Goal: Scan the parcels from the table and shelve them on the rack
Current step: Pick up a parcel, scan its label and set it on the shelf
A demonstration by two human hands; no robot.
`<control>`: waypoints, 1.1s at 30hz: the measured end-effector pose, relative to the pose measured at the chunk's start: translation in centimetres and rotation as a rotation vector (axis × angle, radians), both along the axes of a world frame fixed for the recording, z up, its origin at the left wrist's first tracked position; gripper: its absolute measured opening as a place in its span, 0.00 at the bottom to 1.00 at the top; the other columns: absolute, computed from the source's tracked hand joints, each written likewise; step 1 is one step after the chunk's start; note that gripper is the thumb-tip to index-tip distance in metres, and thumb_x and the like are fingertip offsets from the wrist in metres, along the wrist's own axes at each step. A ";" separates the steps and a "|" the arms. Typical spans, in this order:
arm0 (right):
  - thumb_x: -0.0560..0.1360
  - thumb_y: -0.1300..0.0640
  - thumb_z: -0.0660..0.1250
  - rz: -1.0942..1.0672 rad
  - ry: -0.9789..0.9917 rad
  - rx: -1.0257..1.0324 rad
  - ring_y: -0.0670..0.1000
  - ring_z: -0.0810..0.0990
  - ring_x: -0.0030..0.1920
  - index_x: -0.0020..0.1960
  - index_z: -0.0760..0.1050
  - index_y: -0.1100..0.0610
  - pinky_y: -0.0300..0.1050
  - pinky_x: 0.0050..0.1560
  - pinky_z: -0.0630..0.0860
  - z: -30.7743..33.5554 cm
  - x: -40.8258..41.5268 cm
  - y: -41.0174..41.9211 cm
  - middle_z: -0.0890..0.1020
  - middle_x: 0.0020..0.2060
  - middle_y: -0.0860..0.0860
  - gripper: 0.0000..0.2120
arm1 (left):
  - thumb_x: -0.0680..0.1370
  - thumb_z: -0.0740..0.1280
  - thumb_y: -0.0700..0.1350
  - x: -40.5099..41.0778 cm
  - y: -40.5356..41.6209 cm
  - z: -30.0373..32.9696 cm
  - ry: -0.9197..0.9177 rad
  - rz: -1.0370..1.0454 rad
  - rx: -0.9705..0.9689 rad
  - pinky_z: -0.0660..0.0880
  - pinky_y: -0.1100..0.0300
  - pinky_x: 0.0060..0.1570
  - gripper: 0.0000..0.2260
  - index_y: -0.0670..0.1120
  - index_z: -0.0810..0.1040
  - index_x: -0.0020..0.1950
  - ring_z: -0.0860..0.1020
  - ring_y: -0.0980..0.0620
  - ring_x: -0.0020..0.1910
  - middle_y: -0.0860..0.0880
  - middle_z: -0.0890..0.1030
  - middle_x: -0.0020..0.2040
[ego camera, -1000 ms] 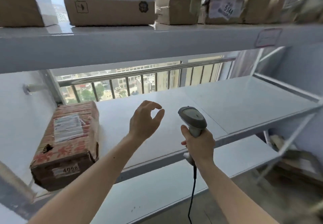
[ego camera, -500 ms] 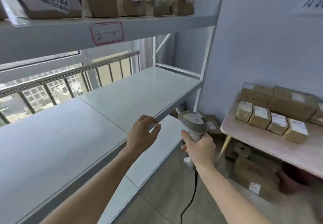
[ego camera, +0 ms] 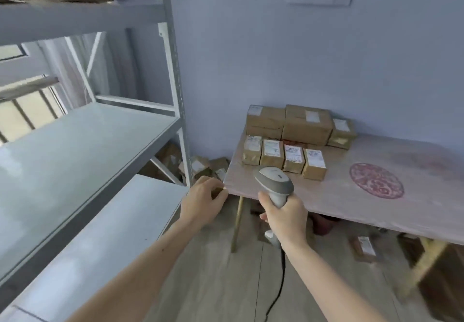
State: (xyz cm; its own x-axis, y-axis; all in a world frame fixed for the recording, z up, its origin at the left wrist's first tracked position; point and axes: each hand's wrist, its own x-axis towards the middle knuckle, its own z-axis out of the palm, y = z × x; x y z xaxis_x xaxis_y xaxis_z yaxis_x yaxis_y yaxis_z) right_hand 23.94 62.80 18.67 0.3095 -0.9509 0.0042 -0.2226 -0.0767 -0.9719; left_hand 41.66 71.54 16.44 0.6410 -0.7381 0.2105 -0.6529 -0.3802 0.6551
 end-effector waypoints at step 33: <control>0.72 0.53 0.74 -0.448 0.151 0.074 0.50 0.85 0.32 0.42 0.80 0.55 0.58 0.37 0.84 -5.7 1.7 -38.0 0.84 0.30 0.49 0.06 | 0.79 0.66 0.53 2.5 -42.7 -8.1 0.086 -0.447 0.179 0.79 0.55 0.48 0.12 0.51 0.81 0.60 0.79 0.54 0.55 0.54 0.78 0.58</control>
